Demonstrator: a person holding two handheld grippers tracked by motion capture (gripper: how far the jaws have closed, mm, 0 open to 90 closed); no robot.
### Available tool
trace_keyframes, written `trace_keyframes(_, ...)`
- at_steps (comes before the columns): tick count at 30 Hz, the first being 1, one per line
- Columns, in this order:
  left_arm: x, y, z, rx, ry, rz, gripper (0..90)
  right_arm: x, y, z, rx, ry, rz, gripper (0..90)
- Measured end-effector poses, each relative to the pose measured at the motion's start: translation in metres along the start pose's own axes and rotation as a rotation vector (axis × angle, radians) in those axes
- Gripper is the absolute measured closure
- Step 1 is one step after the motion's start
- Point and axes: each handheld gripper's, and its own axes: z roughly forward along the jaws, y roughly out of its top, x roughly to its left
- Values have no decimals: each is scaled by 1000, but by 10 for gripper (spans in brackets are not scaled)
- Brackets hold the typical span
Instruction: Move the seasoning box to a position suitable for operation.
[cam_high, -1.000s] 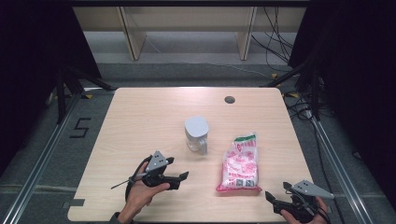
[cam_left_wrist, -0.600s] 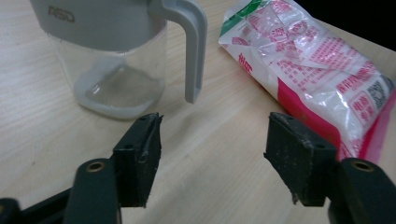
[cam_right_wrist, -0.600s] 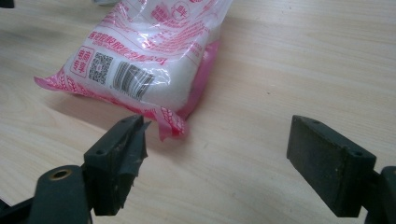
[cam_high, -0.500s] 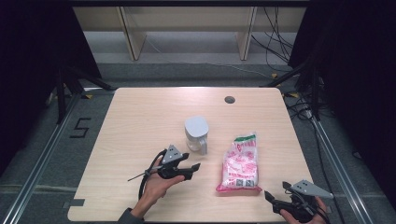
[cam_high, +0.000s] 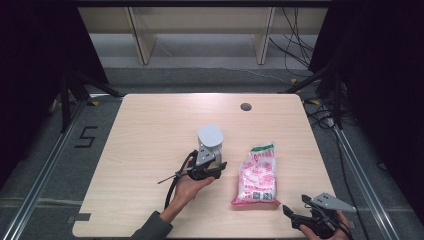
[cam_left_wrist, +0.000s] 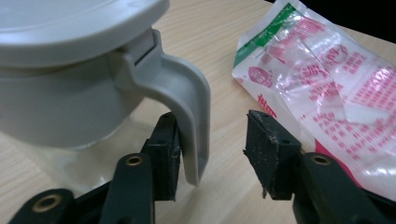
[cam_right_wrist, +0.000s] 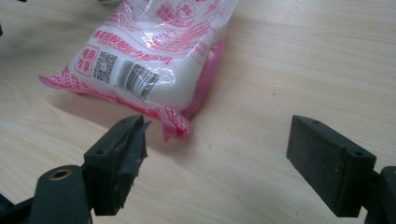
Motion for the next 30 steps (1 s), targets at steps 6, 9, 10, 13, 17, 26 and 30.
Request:
trace_keyframes(6,6,0,3,-9,18,43,735,4,-1,-1,7,0,45,207)
trace_keyframes(9,8,-1,-3,-8,13,54,746,1,0,1,-3,9,4,207)
trace_keyframes(10,8,-1,-5,-10,14,55,747,0,0,0,3,10,-1,207)
trace_keyframes(13,12,-3,-15,-14,30,89,797,1,0,0,2,7,-4,207)
trace_keyframes(17,26,-8,-28,-10,27,96,819,0,0,1,-4,-1,-22,207)
trace_keyframes(26,49,-14,-47,-12,58,102,830,4,-1,2,5,5,5,207)
trace_keyframes(30,63,-16,-53,-17,103,93,851,6,-1,2,13,13,21,207)
